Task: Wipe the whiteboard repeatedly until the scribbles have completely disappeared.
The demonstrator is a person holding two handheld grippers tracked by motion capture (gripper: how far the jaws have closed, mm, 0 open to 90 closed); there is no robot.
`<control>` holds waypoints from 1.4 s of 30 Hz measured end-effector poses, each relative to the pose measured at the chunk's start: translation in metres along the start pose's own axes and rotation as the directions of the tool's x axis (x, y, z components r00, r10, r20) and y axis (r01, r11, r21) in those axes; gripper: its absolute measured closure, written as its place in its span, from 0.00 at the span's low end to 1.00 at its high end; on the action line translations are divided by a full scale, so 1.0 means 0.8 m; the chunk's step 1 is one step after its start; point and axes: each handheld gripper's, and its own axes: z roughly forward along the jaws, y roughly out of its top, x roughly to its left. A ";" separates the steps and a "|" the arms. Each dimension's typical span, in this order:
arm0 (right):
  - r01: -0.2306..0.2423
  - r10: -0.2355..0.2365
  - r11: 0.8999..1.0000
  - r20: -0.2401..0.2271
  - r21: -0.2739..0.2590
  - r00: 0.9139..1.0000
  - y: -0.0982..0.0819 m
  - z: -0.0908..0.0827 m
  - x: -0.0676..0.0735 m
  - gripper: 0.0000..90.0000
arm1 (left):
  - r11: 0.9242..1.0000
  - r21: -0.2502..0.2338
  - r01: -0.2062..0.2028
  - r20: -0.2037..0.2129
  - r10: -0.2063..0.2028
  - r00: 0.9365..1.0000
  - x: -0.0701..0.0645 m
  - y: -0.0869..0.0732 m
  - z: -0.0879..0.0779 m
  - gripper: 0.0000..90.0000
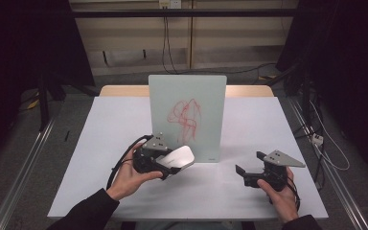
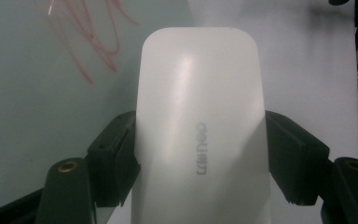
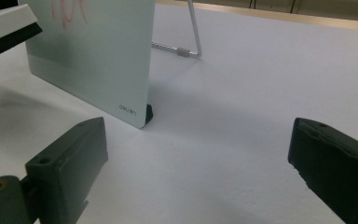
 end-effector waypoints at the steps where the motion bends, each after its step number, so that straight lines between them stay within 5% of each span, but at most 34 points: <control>1: 0.001 -0.001 1.000 -0.002 0.002 1.000 0.000 0.001 0.000 0.05 | 1.000 -0.011 0.005 -0.002 -0.005 1.000 0.000 -0.001 -0.001 0.35; 15: 0.011 -0.011 1.000 -0.006 -0.003 1.000 0.000 -0.002 0.001 0.05 | 0.998 -0.062 0.021 -0.058 -0.025 0.998 -0.008 0.006 -0.012 0.35; 25: 0.004 -0.004 1.000 -0.007 -0.004 1.000 0.000 -0.001 0.001 0.05 | 0.995 -0.100 -0.020 -0.136 0.006 0.991 -0.015 0.017 -0.023 0.35; 34: 0.001 -0.001 1.000 -0.005 -0.006 1.000 0.000 -0.002 0.000 0.05 | 0.990 -0.091 -0.105 -0.271 0.077 0.960 -0.017 0.022 -0.026 0.35; 42: 0.007 -0.007 1.000 -0.008 -0.004 1.000 0.000 -0.001 0.001 0.05 | 0.975 -0.090 -0.202 -0.379 0.154 0.912 -0.017 0.032 -0.030 0.35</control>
